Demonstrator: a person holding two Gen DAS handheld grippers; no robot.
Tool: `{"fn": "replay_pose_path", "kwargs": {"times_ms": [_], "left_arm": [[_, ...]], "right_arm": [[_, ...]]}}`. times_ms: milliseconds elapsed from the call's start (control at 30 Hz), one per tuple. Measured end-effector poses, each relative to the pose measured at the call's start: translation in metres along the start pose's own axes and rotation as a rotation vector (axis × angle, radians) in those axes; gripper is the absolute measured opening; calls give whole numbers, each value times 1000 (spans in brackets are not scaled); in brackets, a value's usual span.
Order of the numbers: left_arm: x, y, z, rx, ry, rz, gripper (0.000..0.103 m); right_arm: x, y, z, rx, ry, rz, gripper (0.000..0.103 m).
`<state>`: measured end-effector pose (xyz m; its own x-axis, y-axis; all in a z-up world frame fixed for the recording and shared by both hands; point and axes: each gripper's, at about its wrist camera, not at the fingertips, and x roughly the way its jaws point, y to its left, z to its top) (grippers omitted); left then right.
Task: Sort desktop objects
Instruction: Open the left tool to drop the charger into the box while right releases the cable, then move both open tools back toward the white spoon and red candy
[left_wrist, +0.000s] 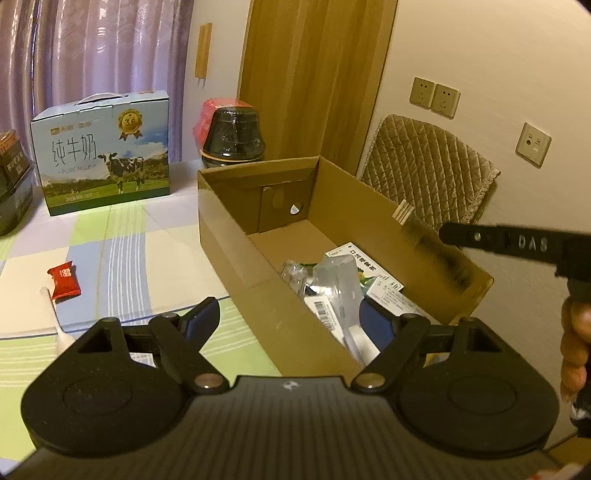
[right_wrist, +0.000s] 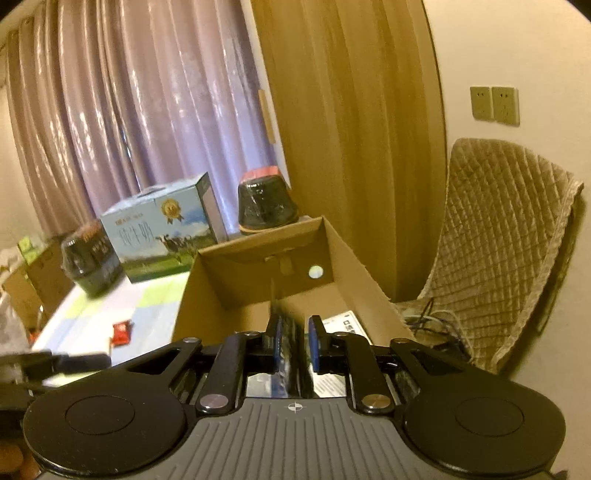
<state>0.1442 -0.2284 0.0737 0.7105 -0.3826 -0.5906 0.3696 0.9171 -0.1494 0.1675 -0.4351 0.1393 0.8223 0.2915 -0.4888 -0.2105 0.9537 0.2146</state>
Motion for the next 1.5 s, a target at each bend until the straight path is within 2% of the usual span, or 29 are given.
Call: {"fn": "replay_pose_path", "kwargs": {"times_ms": [167, 333, 433, 867, 1200, 1500], "left_arm": [[-8, 7, -4, -14, -3, 9, 80], [-21, 13, -9, -21, -5, 23, 80], [-31, 18, -12, -24, -3, 36, 80], [-94, 45, -34, -47, 13, 126, 83], [-142, 71, -54, -79, -1, 199, 89], [-161, 98, -82, -109, 28, 259, 97]], "right_arm": [[-7, 1, 3, 2, -5, -8, 33], [-19, 4, 2, 7, 3, -17, 41], [-27, 12, 1, -4, 1, -19, 50], [-59, 77, 1, -61, -26, 66, 76], [-70, 126, -11, -96, -26, 142, 86], [-75, 150, -26, -115, -4, 184, 96]]}}
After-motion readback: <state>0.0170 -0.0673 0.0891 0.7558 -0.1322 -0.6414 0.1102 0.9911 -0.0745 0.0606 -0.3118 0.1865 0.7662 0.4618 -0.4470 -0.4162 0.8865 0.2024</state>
